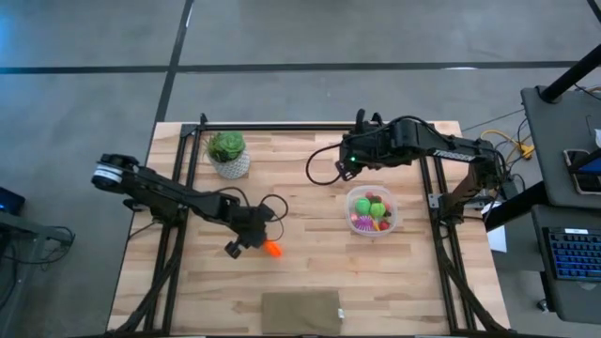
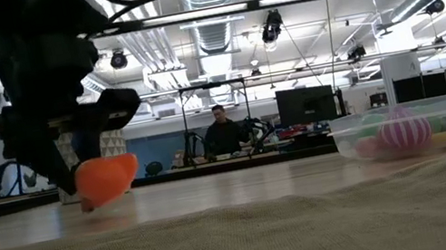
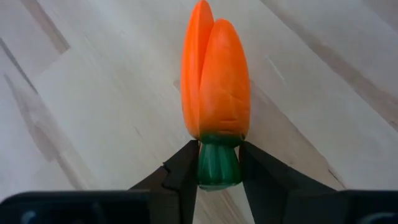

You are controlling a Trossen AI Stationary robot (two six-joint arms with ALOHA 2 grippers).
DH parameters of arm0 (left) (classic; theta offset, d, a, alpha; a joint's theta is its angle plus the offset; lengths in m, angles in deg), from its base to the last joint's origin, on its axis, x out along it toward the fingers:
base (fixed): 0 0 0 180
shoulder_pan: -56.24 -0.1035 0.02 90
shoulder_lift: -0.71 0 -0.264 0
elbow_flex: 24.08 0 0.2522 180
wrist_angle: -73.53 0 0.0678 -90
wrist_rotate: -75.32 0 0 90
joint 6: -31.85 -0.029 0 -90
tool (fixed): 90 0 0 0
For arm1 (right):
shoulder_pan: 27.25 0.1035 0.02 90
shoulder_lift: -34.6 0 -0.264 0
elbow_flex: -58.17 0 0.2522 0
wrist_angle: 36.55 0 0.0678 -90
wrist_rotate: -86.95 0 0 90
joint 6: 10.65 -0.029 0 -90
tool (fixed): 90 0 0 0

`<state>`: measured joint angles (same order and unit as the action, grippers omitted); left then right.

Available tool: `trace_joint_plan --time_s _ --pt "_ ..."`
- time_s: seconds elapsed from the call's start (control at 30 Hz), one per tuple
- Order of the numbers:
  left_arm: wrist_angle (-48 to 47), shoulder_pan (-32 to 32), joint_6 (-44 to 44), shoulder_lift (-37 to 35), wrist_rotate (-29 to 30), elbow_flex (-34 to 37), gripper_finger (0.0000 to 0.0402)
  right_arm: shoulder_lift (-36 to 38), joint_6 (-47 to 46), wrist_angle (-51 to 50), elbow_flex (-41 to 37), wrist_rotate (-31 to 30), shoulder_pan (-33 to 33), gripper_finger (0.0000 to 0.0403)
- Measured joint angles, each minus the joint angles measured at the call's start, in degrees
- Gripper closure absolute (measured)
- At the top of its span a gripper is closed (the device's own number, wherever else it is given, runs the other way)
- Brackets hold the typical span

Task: Pick and placing Produce into tupperware
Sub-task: Put the orange carrot into the transparent container

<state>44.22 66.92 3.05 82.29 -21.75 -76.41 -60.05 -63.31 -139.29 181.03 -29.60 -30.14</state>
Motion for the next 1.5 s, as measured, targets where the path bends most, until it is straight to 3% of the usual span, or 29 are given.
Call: trace_joint_plan --time_s 0.1,0.23,0.37,0.57,0.67,0.83,1.0,1.27,1.5 --pt "0.0 -0.1 0.0 -1.0 0.8 -0.8 0.0307 0.0 0.0 1.9 -0.5 5.9 0.4 0.0145" --pt "0.0 -0.3 0.0 -2.9 5.2 -2.7 0.0307 0.1 -0.7 4.8 -2.8 8.3 3.4 0.0145" --pt "0.4 -1.7 0.0 -4.8 7.5 -4.8 0.0307 1.5 -1.1 11.8 -8.0 14.9 5.5 0.0145" --pt "5.1 -6.9 1.8 -5.8 7.7 -5.7 0.0307 5.1 -5.8 20.1 -15.9 19.3 9.4 0.0145" --pt "8.7 -9.7 3.1 -5.8 5.6 -5.8 0.0307 7.7 -8.7 23.5 -18.0 18.4 12.1 0.0144" --pt "16.4 -12.3 3.2 -4.3 2.9 -6.0 0.0307 11.5 -18.0 21.6 -19.4 10.7 17.1 0.0145" --pt "16.0 -12.6 3.0 1.5 1.2 -11.0 0.0307 13.5 -27.0 19.8 -22.0 8.4 21.9 0.0145" --pt "16.5 -13.5 3.0 12.2 -0.9 -22.6 0.0307 9.1 -26.7 20.5 -23.5 8.5 27.1 0.0145" --pt "16.3 -14.4 3.1 19.2 -8.4 -30.0 0.0307 11.7 -29.1 16.6 -26.8 7.7 28.7 0.0145"
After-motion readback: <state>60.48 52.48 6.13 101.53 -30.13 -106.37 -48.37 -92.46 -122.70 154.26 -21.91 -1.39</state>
